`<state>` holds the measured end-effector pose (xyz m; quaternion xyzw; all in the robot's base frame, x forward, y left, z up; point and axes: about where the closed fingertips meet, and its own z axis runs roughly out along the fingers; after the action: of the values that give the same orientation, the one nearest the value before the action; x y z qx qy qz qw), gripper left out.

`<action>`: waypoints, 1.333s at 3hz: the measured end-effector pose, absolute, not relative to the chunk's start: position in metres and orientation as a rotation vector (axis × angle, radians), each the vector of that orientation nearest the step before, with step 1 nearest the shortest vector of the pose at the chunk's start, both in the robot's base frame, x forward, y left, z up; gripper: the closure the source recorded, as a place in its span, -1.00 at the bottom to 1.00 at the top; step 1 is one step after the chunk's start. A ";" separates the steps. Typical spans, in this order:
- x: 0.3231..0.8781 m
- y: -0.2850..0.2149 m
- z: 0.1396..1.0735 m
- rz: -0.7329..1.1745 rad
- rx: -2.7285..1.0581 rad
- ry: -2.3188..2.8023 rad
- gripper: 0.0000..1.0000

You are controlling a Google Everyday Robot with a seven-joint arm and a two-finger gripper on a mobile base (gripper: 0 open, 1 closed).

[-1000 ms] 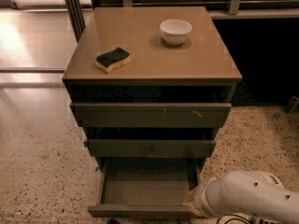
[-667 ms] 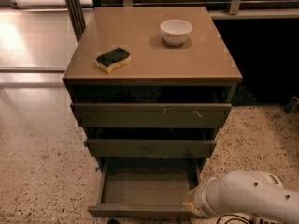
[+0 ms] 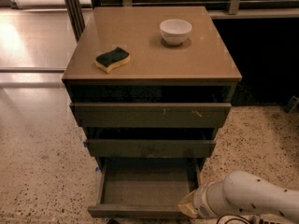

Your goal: Close bottom drawer

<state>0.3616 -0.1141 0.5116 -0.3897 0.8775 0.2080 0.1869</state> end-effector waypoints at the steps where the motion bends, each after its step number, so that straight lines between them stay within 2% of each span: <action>1: 0.348 -0.097 0.452 0.734 -1.059 2.485 1.00; 2: 0.331 -0.086 0.427 0.825 -1.039 2.510 1.00; 4: 0.329 -0.080 0.398 0.839 -1.005 2.541 1.00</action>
Offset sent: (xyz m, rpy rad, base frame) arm -0.0132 0.0161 -0.0564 0.0795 0.0710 -0.0014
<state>0.3289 -0.0796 0.3985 -0.3481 0.8800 0.2905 0.1413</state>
